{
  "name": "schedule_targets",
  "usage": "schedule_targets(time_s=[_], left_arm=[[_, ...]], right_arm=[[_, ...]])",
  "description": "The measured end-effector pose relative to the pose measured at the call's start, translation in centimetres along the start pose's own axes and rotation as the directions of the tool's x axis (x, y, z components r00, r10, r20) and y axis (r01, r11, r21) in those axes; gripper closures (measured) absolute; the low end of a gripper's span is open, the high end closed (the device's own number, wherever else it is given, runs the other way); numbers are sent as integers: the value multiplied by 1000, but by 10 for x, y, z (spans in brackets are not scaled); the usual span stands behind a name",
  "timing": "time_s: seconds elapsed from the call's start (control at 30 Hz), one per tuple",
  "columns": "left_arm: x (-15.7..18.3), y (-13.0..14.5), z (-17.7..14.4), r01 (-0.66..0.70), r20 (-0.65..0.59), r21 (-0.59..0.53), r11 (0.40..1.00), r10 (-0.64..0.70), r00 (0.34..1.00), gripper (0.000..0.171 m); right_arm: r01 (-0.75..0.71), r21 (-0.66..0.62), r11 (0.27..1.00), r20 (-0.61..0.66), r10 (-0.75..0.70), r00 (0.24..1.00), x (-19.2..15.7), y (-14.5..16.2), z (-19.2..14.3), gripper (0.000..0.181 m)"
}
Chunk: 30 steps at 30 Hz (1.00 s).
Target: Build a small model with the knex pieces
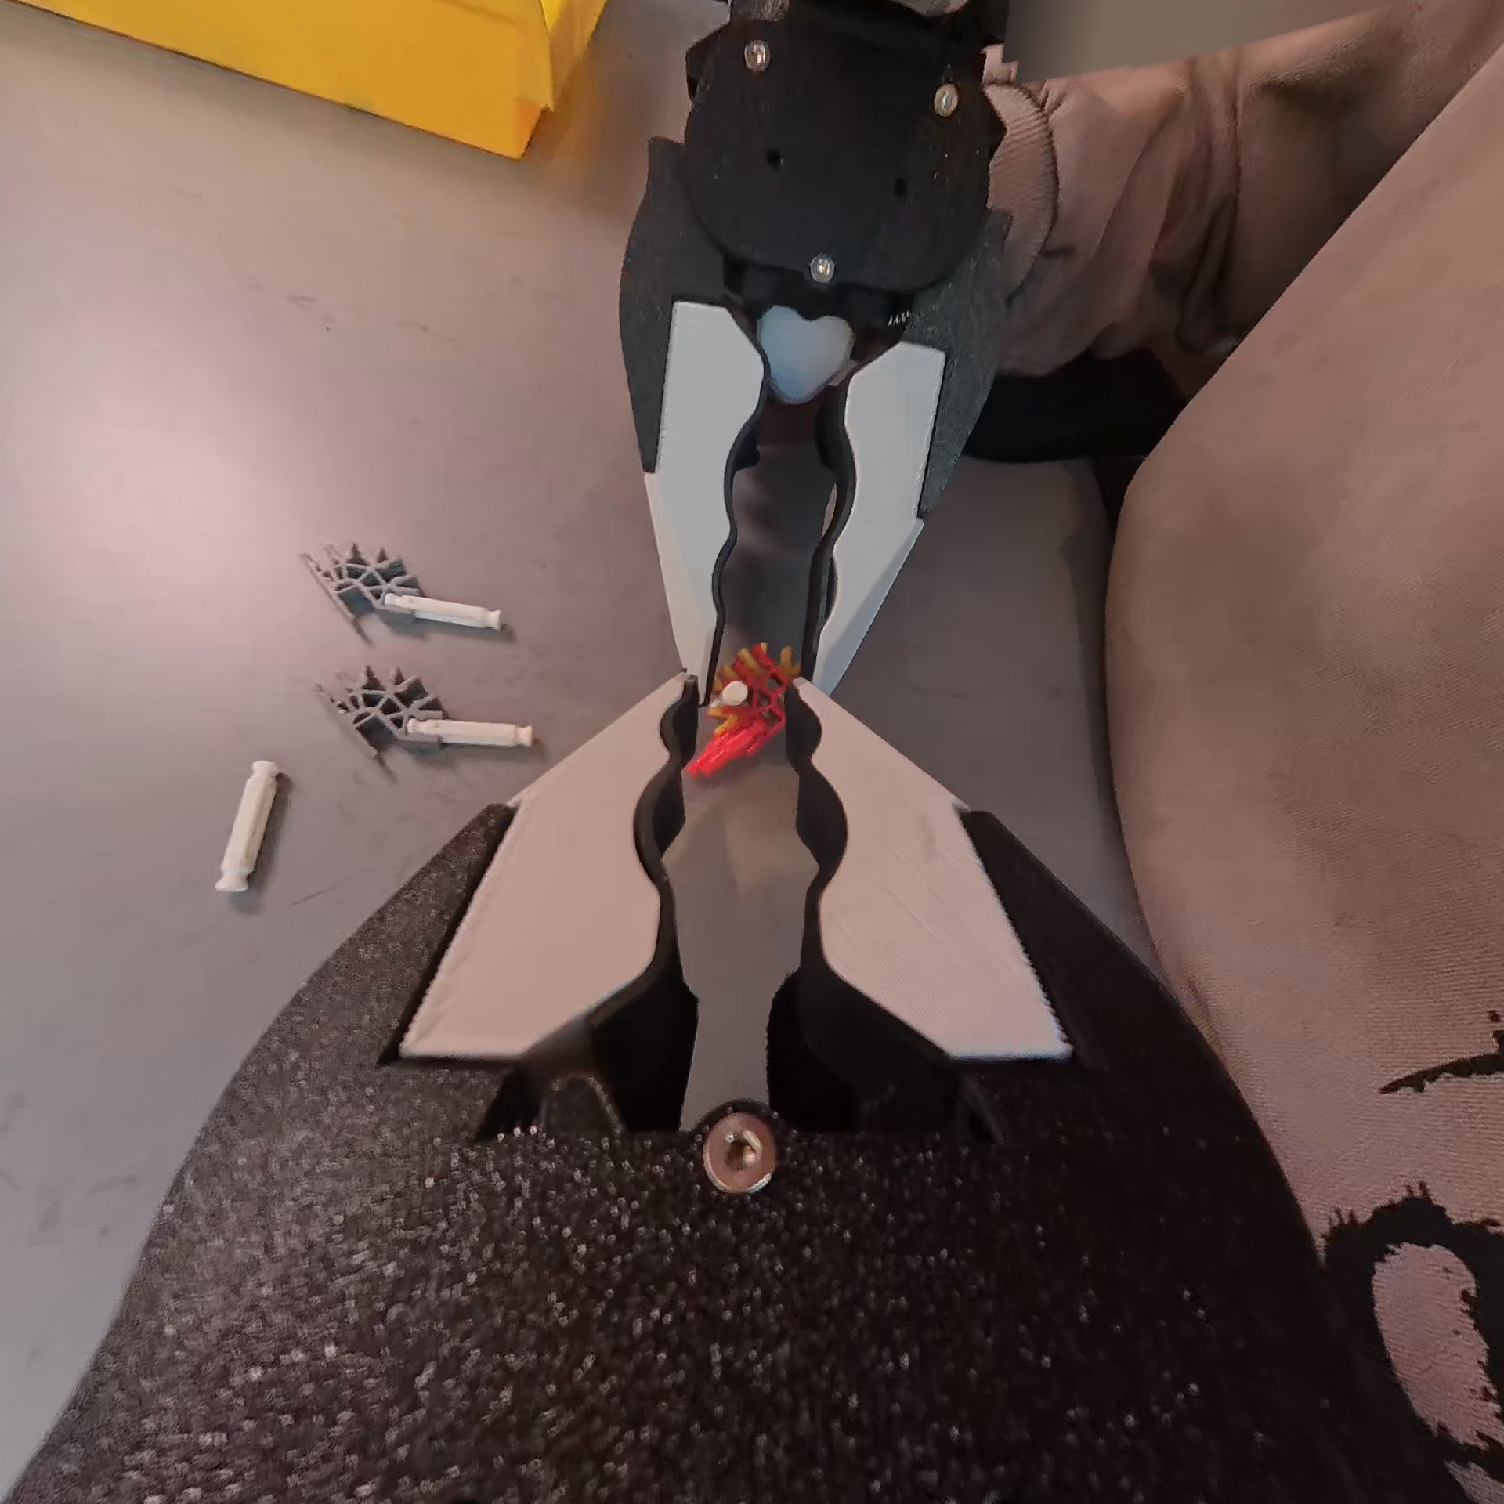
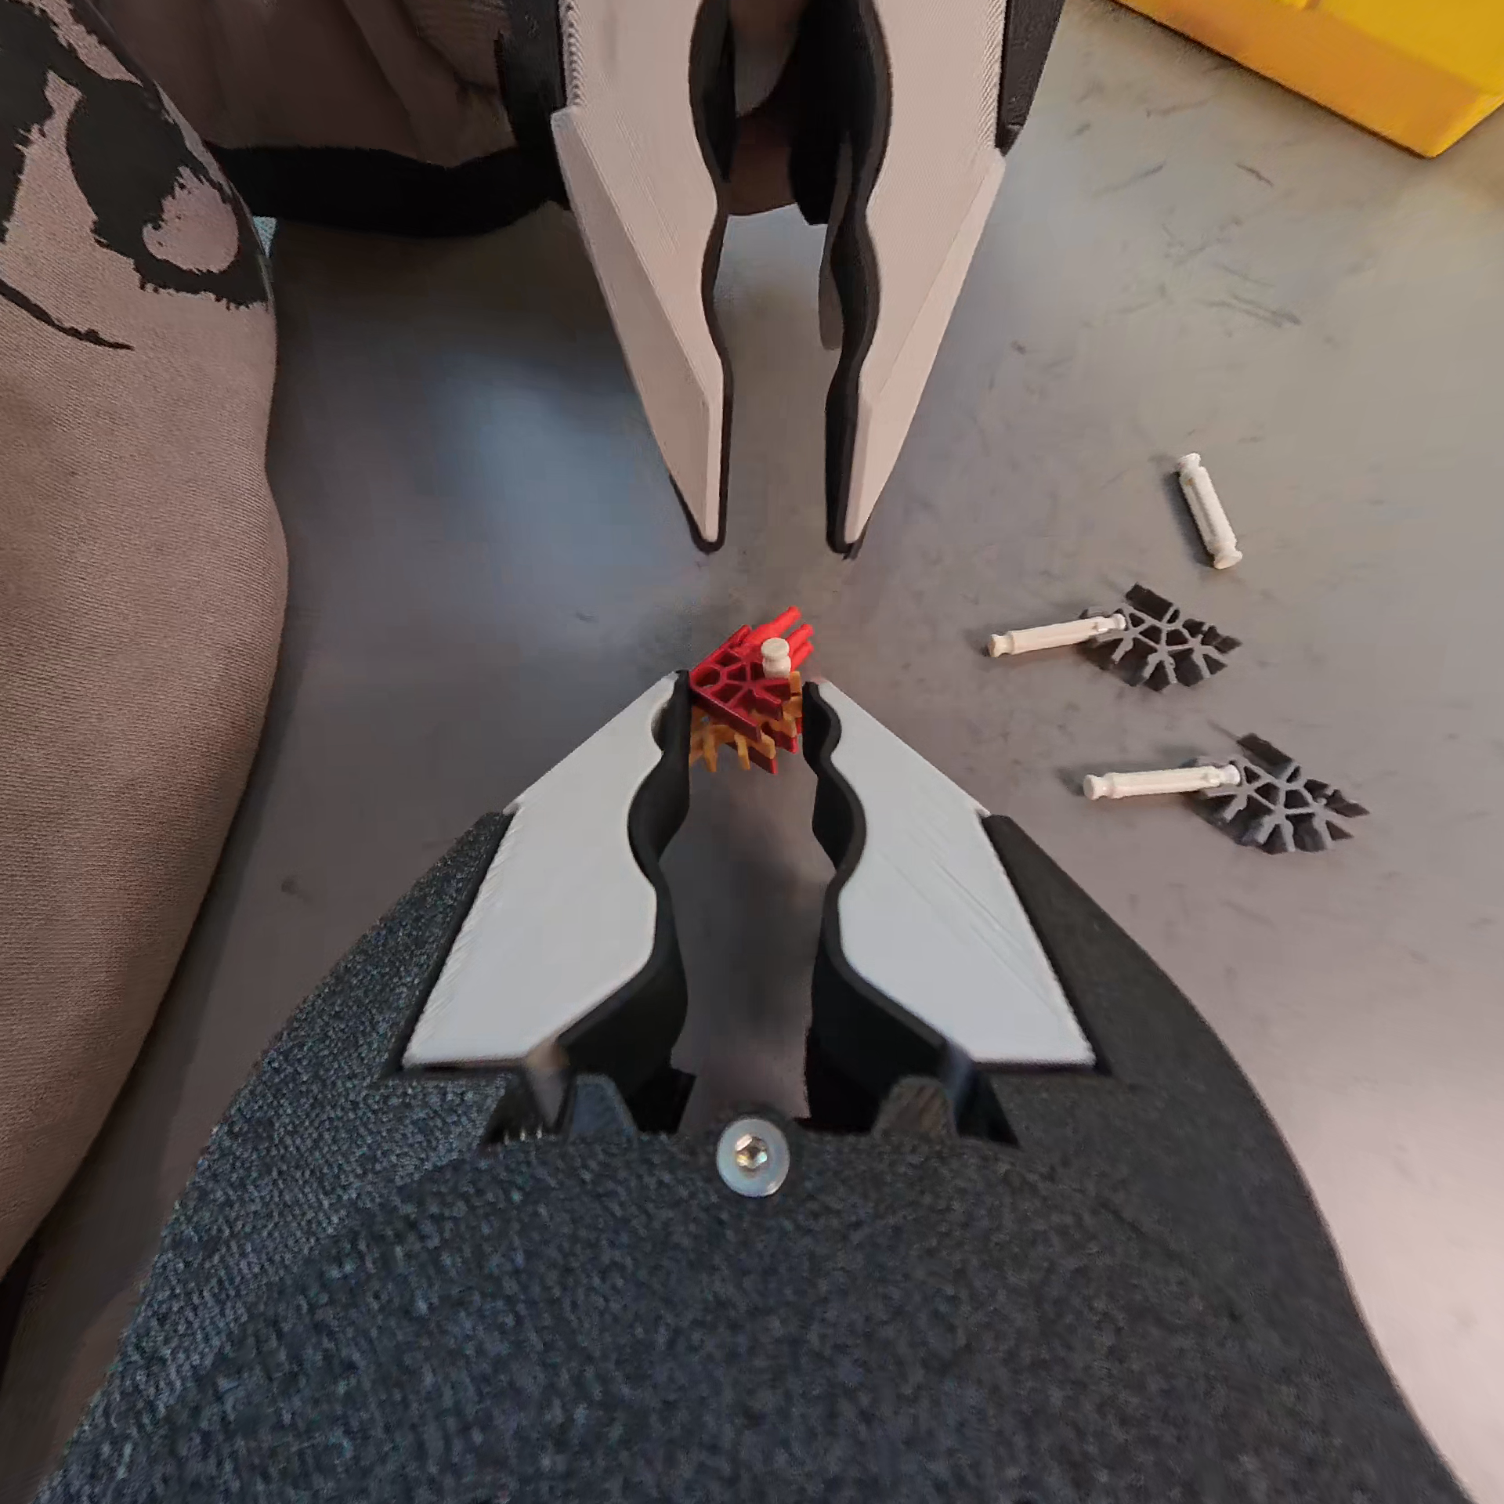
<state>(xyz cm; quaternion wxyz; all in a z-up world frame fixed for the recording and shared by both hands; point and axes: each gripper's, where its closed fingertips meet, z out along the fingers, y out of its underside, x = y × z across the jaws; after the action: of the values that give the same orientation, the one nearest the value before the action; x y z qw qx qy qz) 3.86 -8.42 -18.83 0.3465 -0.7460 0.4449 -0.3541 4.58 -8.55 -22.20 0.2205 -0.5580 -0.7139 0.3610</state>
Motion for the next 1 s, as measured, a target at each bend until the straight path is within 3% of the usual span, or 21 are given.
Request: schedule_targets(time_s=[0.17, 0.5, 0.63, 1.0], left_arm=[[3, 20, 21, -65, 3, -105, 992, 66, 998, 148], [-4, 29, 23, -119, 23, -134, 984, 123, 992, 147], [-1, 31, 27, -125, -15, -132, 983, 124, 992, 155], [-2, 27, 31, 86, -113, -163, 983, -105, 988, 158]], right_arm=[[2, 7, 1000, -5, -2, 1000, 2, -2, 2, 157], [11, 17, 1000, -7, -11, 1000, 1, -2, 2, 157], [12, 19, 1000, 6, -12, 1000, -1, -2, 2, 158], [-42, 58, 997, 11, 41, 999, 2, -5, 1, 161]])
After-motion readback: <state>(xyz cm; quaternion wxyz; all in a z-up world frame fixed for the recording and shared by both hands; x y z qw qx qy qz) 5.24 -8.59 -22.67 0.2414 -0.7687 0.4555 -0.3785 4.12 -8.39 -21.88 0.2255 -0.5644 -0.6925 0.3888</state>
